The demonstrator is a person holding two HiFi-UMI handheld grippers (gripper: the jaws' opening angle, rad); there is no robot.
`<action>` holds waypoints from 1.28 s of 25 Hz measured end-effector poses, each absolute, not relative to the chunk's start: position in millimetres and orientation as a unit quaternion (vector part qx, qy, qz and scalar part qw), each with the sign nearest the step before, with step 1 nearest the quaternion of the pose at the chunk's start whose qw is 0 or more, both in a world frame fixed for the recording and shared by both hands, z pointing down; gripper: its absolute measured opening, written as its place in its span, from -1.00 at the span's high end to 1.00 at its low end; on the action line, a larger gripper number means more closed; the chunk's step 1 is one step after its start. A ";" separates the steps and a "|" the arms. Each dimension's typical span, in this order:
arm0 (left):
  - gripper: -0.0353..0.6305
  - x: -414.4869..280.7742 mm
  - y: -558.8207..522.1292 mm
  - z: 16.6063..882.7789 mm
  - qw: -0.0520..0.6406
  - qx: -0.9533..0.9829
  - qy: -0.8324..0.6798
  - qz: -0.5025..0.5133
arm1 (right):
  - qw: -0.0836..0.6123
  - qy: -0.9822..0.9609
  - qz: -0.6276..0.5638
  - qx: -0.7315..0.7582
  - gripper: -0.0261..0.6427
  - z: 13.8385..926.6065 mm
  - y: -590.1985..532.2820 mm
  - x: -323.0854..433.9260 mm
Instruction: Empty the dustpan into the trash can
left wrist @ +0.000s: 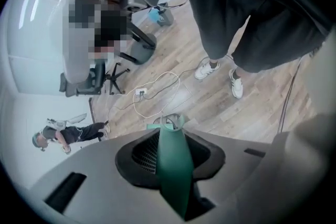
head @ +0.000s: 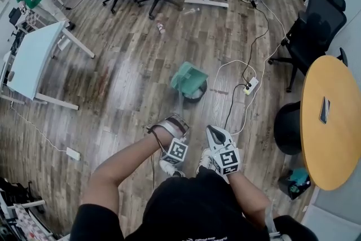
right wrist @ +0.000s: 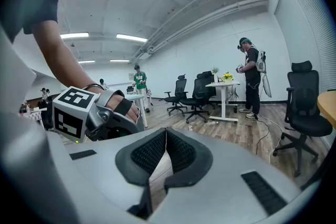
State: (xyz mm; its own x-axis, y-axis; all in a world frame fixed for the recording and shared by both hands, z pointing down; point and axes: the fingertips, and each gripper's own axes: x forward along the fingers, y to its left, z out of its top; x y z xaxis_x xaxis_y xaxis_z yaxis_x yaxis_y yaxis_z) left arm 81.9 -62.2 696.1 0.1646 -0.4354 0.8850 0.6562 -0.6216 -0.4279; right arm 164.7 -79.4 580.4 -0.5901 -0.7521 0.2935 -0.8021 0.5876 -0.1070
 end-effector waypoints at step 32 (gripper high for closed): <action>0.59 -6.5 -185.6 599.6 -0.003 -0.794 0.466 -0.391 | 0.126 -0.900 0.090 0.408 0.85 571.4 -78.7 131.4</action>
State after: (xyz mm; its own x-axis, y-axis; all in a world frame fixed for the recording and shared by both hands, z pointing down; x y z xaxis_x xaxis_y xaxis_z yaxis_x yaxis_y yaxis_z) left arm -6.5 -185.6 599.6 0.2598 -0.7372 0.6237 -0.7418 -0.5659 -0.3599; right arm 131.4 -78.7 571.4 -0.6358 -0.7108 0.3009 -0.7564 0.6513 -0.0596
